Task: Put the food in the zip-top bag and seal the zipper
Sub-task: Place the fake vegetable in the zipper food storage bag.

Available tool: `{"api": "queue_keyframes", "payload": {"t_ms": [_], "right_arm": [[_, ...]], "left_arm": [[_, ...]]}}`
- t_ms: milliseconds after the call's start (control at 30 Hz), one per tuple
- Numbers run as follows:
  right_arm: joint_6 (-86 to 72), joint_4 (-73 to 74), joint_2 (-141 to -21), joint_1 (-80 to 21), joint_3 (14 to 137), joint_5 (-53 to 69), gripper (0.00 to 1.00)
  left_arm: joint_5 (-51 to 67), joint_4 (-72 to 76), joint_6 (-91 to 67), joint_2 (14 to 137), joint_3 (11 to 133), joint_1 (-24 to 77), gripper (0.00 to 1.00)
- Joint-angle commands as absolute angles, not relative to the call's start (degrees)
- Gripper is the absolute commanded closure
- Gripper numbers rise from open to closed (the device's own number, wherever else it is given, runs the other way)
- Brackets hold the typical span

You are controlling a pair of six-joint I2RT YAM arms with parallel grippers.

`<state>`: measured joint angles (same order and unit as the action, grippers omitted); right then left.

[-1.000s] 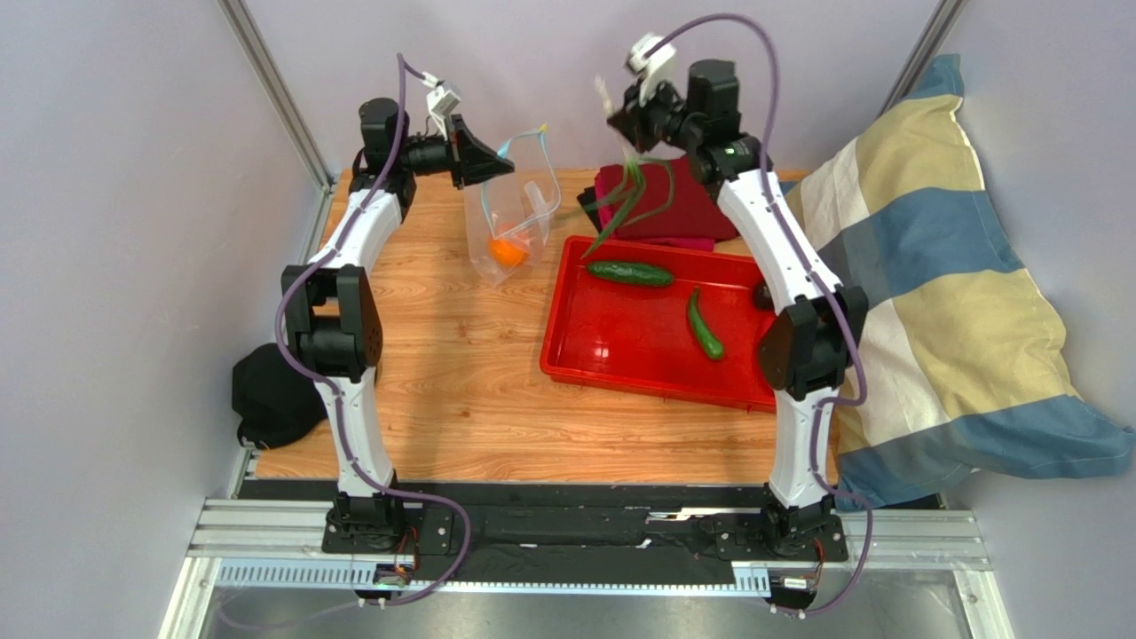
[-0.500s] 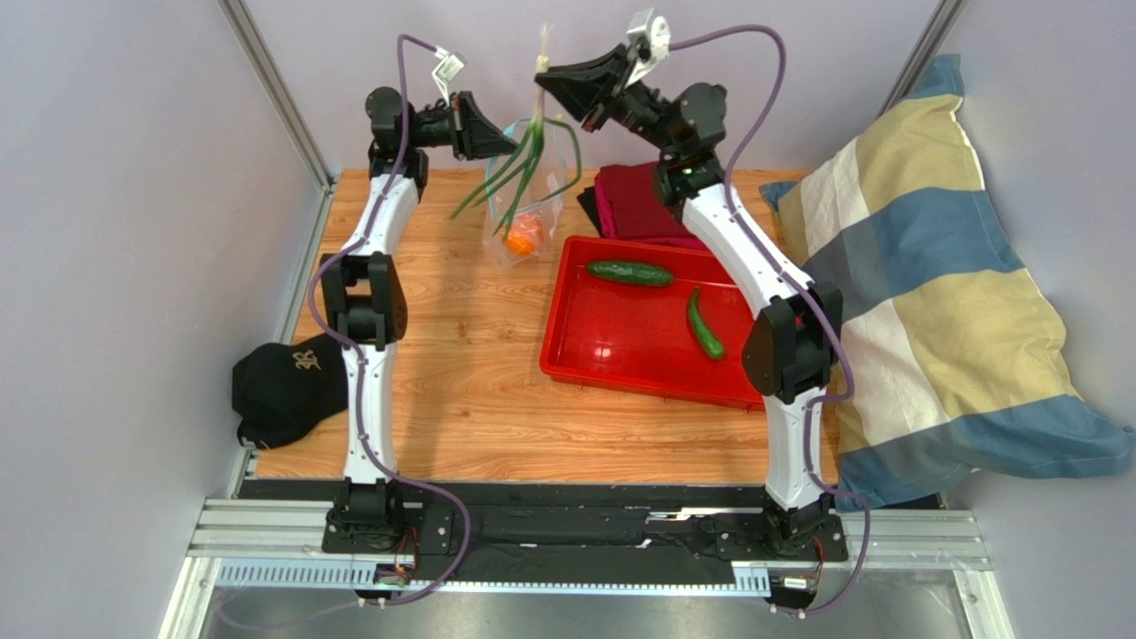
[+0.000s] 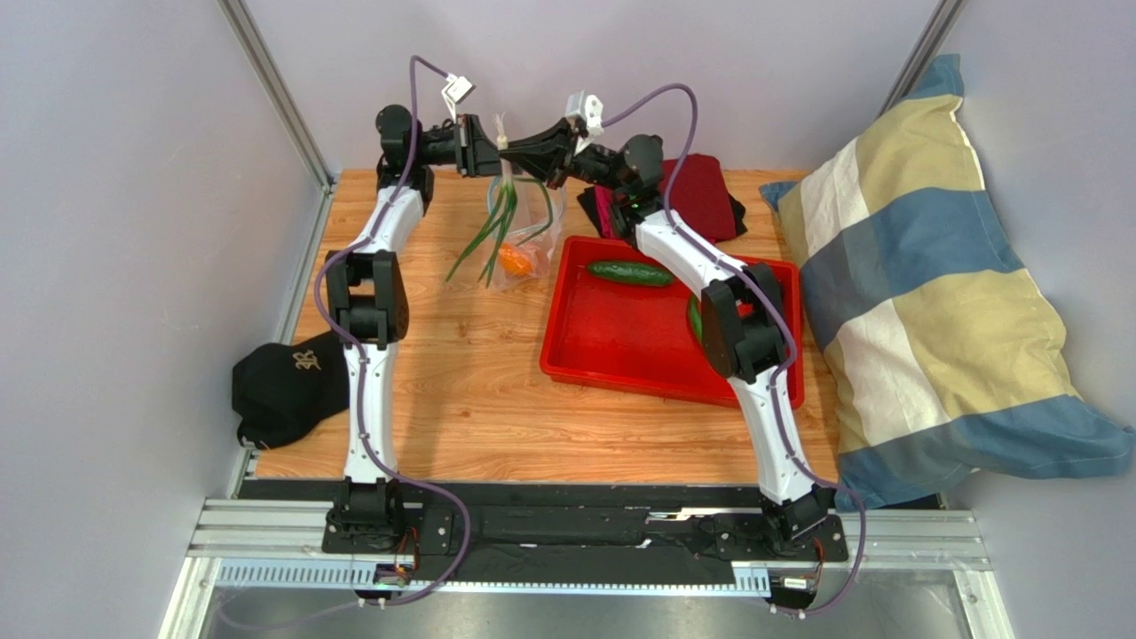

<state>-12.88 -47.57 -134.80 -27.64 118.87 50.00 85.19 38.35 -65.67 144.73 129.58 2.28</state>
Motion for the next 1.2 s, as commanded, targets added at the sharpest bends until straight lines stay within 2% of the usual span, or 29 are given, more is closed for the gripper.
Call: {"api": "queue_keyframes", "payload": {"t_ms": [0, 200, 367, 767, 967, 1167], "right_arm": [[-2.56, -52.47, -136.4, -26.55, 119.71, 49.41, 1.0], [2.02, -54.4, -141.76, -25.67, 123.48, 41.24, 1.0], [8.96, -56.15, -145.54, -25.31, 126.12, 39.55, 1.0], [16.7, -70.47, -145.11, -24.7, 121.38, 37.0, 1.0], [20.92, -81.72, -146.25, -24.43, 114.7, 40.61, 1.0], [22.49, -80.69, -146.68, -24.0, 116.53, 38.32, 1.0]], "left_arm": [[101.07, 40.08, -65.92, 140.98, 131.13, 2.37, 1.0], [101.07, 39.9, -66.36, 141.5, 131.92, 2.37, 1.0], [101.07, 39.64, -67.67, 142.29, 132.8, 2.29, 1.0], [101.07, 39.2, -69.08, 141.86, 131.4, 1.85, 1.0], [101.08, 38.76, -69.43, 142.03, 131.48, 1.85, 1.0], [101.07, 38.5, -71.19, 143.17, 132.71, 1.76, 1.0]]}}
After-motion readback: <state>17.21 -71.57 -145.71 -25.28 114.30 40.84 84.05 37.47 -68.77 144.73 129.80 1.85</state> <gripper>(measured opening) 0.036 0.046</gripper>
